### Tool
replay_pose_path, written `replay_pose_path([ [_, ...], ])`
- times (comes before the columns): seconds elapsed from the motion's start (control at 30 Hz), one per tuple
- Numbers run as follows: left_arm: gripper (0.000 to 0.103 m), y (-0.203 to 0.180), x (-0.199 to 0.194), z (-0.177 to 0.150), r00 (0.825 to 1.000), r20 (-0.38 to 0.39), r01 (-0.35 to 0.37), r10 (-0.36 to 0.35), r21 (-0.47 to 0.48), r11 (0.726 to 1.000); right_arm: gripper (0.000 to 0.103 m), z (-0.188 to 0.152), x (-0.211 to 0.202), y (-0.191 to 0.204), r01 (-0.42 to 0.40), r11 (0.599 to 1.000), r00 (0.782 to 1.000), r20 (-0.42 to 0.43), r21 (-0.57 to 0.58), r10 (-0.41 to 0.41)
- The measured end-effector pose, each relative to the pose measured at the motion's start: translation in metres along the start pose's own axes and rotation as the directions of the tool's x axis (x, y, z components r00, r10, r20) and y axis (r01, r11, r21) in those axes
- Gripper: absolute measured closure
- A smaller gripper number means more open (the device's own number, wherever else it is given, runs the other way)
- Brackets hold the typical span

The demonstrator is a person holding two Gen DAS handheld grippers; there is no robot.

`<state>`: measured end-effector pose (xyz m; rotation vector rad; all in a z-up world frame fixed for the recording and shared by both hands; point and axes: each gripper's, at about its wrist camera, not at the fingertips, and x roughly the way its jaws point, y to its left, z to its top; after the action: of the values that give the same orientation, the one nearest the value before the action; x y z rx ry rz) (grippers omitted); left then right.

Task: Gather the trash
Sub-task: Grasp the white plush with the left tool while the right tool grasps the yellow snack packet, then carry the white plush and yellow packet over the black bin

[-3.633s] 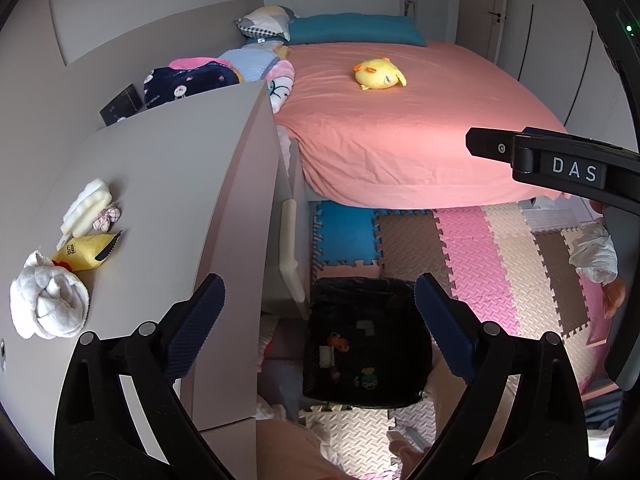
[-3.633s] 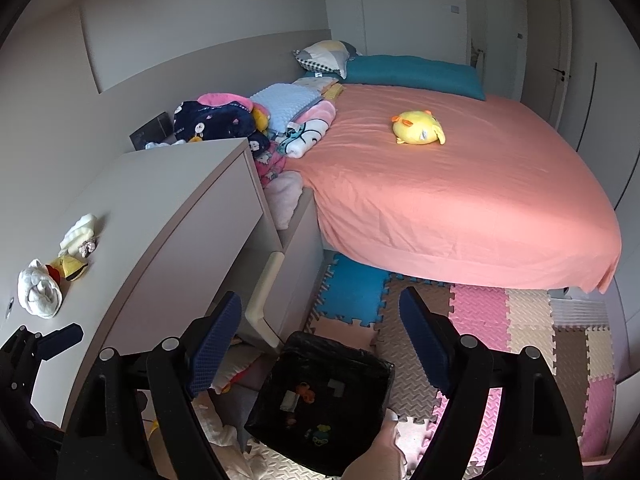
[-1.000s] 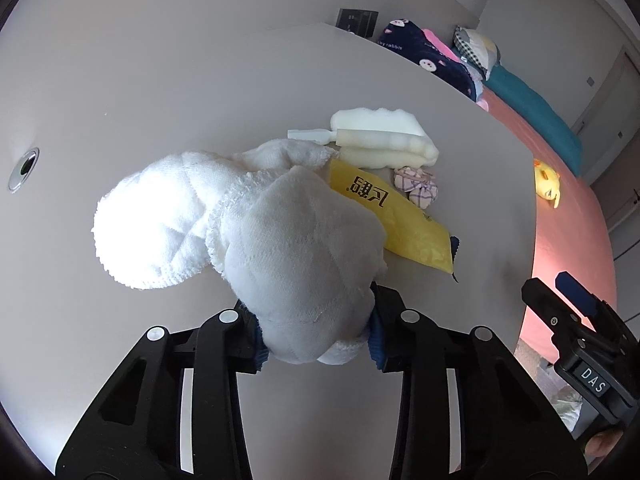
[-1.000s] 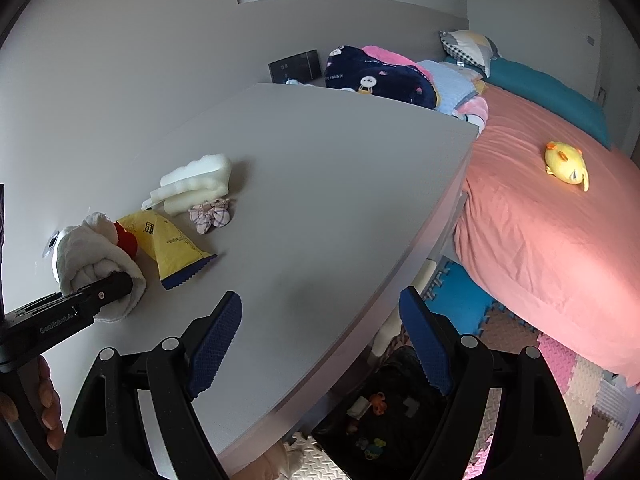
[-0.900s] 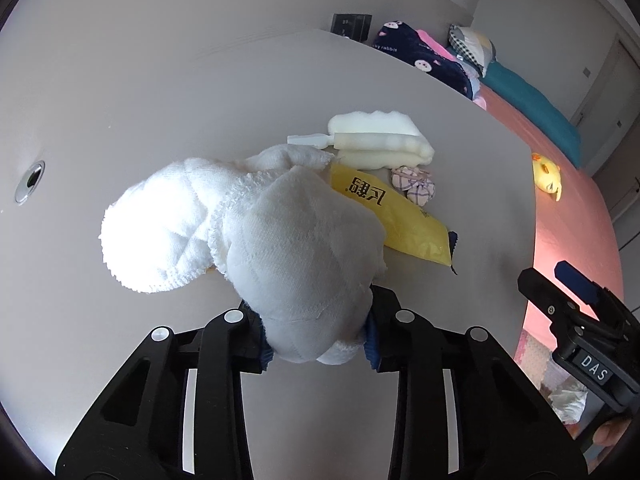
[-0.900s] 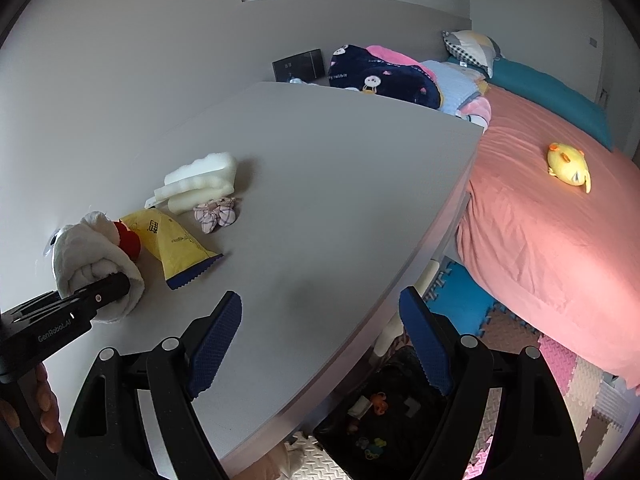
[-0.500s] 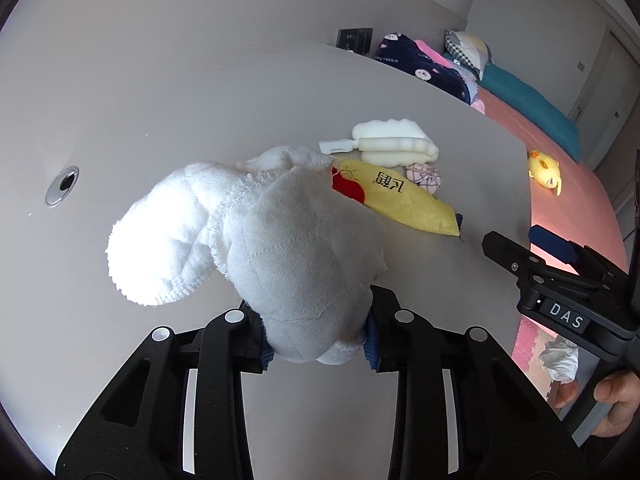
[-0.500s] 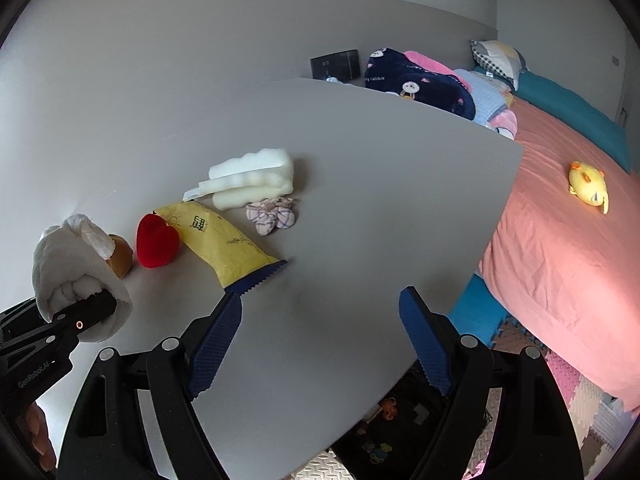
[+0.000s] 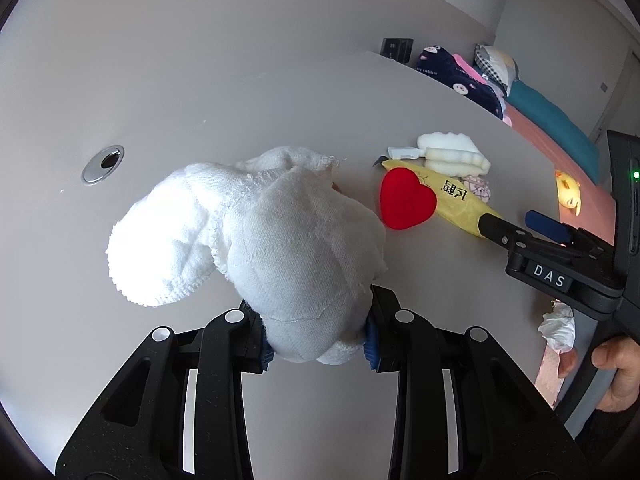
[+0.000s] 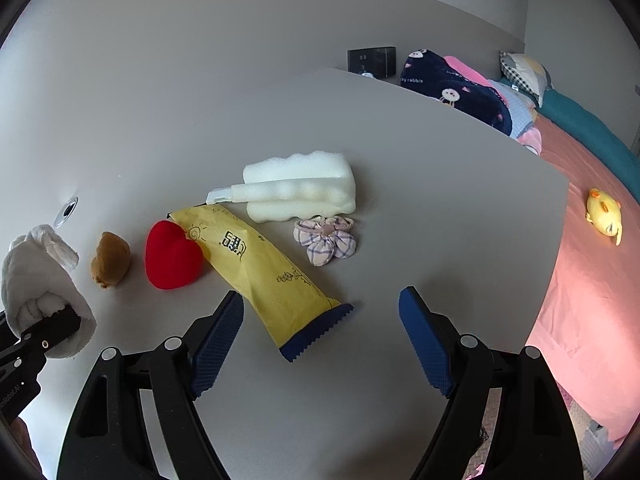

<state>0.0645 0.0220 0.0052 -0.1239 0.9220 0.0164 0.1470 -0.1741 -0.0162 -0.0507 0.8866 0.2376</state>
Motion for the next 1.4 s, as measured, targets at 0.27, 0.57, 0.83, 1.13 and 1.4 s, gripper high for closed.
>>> replay_pose_path([
  [0.27, 0.07, 0.005, -0.002, 0.001, 1.0, 0.008, -0.011, 0.011, -0.016, 1.0, 0.042, 0.005, 0.014, 0.017, -0.028, 0.995, 0.999, -0.032, -0.096, 0.025],
  [0.57, 0.07, 0.001, -0.001, 0.0, 1.0, 0.004, 0.0, 0.0, -0.01, 1.0, 0.057, -0.006, 0.014, 0.029, -0.05, 0.988, 0.997, -0.063, -0.143, 0.041],
  [0.83, 0.07, -0.001, -0.01, -0.003, 1.0, 0.026, 0.001, -0.001, 0.008, 1.0, 0.069, -0.014, 0.004, 0.03, -0.074, 0.989, 0.996, -0.06, -0.126, 0.067],
  [1.13, 0.07, -0.012, -0.029, -0.006, 0.997, 0.068, 0.02, -0.023, 0.05, 0.999, 0.069, -0.015, -0.027, 0.026, -0.107, 0.991, 0.994, -0.015, -0.082, 0.106],
  [1.4, 0.07, -0.031, -0.038, -0.011, 0.996, 0.075, 0.049, -0.057, 0.1, 0.994, 0.069, -0.025, -0.053, 0.014, -0.079, 0.995, 0.997, 0.019, -0.06, 0.08],
])
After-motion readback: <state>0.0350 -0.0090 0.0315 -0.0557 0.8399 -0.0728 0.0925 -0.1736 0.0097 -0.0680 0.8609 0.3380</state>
